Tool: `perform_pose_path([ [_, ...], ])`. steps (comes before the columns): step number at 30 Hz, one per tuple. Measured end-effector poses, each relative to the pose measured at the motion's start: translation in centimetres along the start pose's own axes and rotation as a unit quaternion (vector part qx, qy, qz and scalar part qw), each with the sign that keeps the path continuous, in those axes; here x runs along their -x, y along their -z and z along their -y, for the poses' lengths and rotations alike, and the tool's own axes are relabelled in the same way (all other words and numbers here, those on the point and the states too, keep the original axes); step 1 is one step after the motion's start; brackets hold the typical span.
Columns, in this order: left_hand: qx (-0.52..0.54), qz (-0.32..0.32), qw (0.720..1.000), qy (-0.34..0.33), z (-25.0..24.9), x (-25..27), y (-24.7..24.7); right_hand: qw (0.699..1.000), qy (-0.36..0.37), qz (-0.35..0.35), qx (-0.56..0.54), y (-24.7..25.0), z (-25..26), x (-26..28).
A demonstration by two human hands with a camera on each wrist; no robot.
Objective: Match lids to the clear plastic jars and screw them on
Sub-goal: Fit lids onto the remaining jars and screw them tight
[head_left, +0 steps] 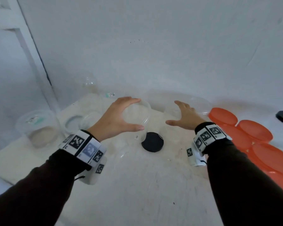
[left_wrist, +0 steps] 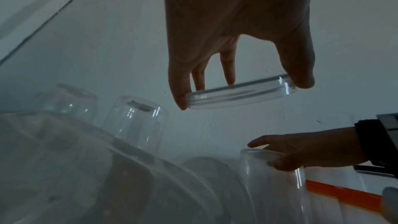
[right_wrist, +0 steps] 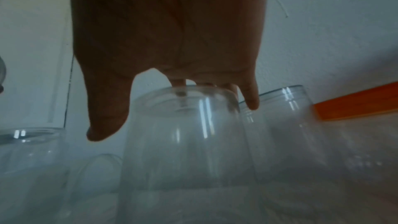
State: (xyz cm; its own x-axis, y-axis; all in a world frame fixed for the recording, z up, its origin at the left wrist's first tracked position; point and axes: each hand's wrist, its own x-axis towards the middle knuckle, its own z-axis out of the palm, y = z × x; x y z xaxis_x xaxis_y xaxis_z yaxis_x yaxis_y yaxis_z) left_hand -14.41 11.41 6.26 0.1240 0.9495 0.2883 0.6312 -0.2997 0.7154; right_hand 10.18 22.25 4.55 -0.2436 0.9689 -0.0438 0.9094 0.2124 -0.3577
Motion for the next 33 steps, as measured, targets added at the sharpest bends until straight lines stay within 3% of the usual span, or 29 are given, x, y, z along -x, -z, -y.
perform_pose_path([
  [7,0.025,0.036,0.998,-0.038,1.2,-1.8,0.1,0.999,-0.044,-0.02,-0.022,0.3,0.8,0.9],
  [15,0.075,0.069,0.992,-0.071,0.8,-2.0,-0.4,0.998,-0.041,-0.046,-0.023,1.5,1.5,6.9],
  [24,0.098,0.108,0.985,-0.09,-0.2,-1.6,-1.5,0.987,-0.048,-0.109,-0.11,-1.2,0.4,13.9],
  [33,0.101,0.114,0.983,-0.103,-0.5,-1.1,-2.5,0.972,-0.098,-0.169,-0.129,-3.1,0.3,16.0],
])
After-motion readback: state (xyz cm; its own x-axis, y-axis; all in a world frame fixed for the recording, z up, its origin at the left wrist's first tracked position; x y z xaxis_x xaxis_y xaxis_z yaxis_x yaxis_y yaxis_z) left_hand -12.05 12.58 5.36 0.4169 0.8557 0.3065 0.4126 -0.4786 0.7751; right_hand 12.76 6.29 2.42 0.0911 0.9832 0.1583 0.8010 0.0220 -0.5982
